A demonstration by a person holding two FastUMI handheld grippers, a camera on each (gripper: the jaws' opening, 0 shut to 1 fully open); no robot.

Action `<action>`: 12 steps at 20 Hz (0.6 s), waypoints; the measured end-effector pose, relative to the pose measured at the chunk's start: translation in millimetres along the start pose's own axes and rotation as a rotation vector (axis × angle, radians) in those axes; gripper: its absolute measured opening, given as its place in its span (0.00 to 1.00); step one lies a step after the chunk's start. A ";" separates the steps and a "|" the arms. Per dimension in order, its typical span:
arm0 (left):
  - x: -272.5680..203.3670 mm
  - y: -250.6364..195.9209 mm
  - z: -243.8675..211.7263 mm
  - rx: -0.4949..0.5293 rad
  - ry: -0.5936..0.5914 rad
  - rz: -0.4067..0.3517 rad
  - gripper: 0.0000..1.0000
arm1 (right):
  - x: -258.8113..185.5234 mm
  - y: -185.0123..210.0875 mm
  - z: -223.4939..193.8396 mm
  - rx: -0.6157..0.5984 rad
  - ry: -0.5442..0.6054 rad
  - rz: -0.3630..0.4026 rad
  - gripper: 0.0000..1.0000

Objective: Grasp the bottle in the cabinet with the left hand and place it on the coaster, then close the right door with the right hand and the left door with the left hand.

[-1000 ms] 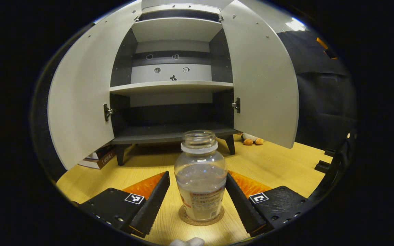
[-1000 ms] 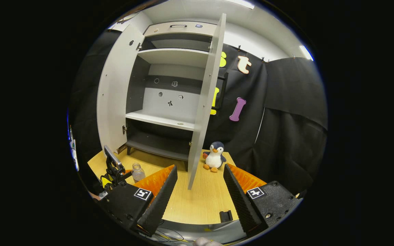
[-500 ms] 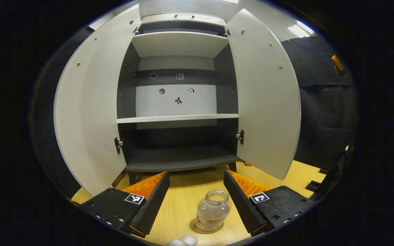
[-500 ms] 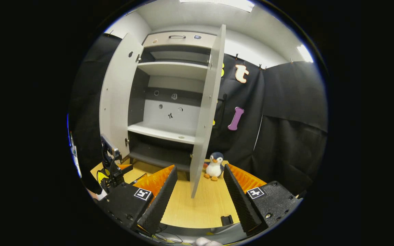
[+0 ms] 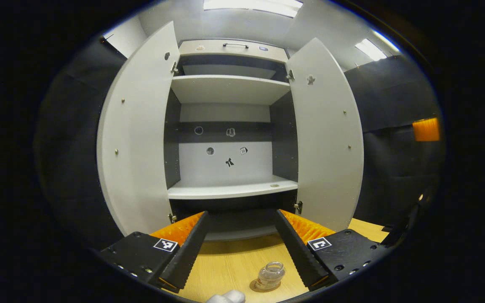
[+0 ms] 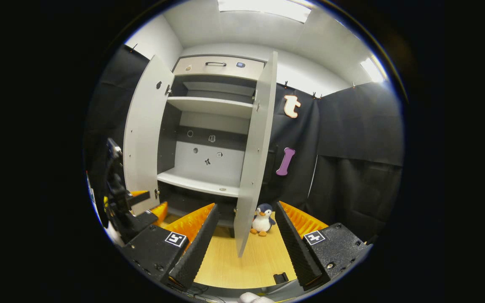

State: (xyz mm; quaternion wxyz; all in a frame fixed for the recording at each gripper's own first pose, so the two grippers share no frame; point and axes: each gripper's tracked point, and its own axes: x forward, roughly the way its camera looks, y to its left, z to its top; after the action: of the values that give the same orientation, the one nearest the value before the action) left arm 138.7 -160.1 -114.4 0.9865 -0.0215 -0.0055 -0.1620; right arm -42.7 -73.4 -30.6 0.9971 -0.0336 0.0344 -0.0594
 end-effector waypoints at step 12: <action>-80.1 72.3 66.9 0.034 0.018 0.194 0.96 | 61.2 -57.7 -6.9 0.062 0.009 -0.068 0.84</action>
State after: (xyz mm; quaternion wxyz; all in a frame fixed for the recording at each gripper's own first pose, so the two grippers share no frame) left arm 85.7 -63.1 -52.0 0.9978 -0.0038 0.0030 -0.0657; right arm 10.8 -138.5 -37.3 0.9949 -0.0036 0.0357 -0.0945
